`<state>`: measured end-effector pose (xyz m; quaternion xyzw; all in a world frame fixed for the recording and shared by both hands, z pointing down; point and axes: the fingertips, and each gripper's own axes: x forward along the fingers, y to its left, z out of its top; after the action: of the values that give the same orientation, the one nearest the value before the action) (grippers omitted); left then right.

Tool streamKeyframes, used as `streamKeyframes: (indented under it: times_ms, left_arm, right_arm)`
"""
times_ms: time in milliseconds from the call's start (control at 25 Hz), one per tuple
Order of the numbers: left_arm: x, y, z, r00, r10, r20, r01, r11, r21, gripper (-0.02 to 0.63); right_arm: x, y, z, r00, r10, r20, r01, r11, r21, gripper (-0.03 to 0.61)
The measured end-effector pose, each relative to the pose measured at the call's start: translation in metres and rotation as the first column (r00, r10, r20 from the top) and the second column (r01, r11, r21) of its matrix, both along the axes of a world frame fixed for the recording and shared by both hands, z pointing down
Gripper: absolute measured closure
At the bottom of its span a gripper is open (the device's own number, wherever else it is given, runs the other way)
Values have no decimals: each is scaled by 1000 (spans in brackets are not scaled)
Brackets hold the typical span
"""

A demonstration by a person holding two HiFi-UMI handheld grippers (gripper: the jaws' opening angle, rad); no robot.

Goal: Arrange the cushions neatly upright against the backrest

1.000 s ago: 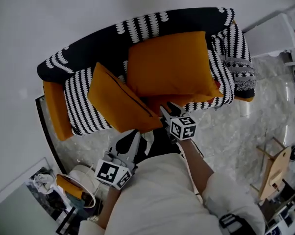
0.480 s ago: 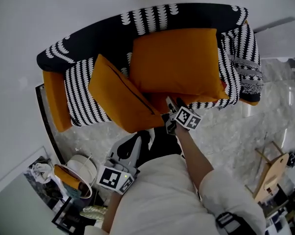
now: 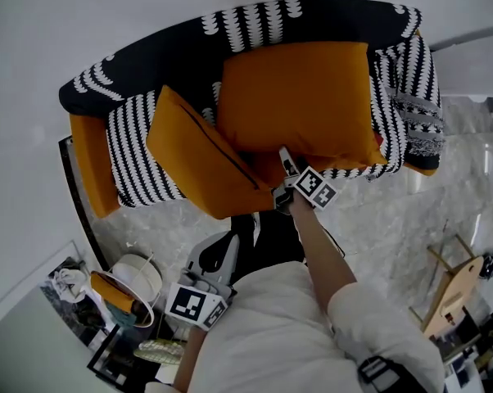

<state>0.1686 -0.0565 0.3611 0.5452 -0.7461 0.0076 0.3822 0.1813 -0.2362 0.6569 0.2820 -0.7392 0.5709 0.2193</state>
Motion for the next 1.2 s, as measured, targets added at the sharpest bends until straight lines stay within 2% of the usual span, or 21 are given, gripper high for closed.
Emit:
streamKeyframes:
  times_ms: [240, 600, 760, 1040, 1200]
  left_arm:
    - [3, 3, 2, 1000, -2, -7, 2, 1000, -3, 601]
    - [2, 4, 2, 1000, -11, -9, 11, 1000, 2, 601]
    - [1, 1, -1, 1000, -10, -2, 10, 1000, 10, 601]
    - [-2, 3, -7, 1000, -26, 15, 25, 999, 25, 601]
    - [0, 1, -11, 999, -29, 27, 28, 999, 34, 601]
  right_arm:
    - [-7, -14, 6, 998, 49, 39, -47, 998, -42, 233]
    - [-13, -22, 11, 1000, -29, 11, 29, 999, -32, 241]
    - [-16, -23, 4, 999, -39, 7, 39, 999, -15, 375]
    - [-28, -23, -16, 996, -77, 48, 77, 997, 0, 498]
    - [-42, -27, -32, 990, -107, 96, 104, 994, 32, 543]
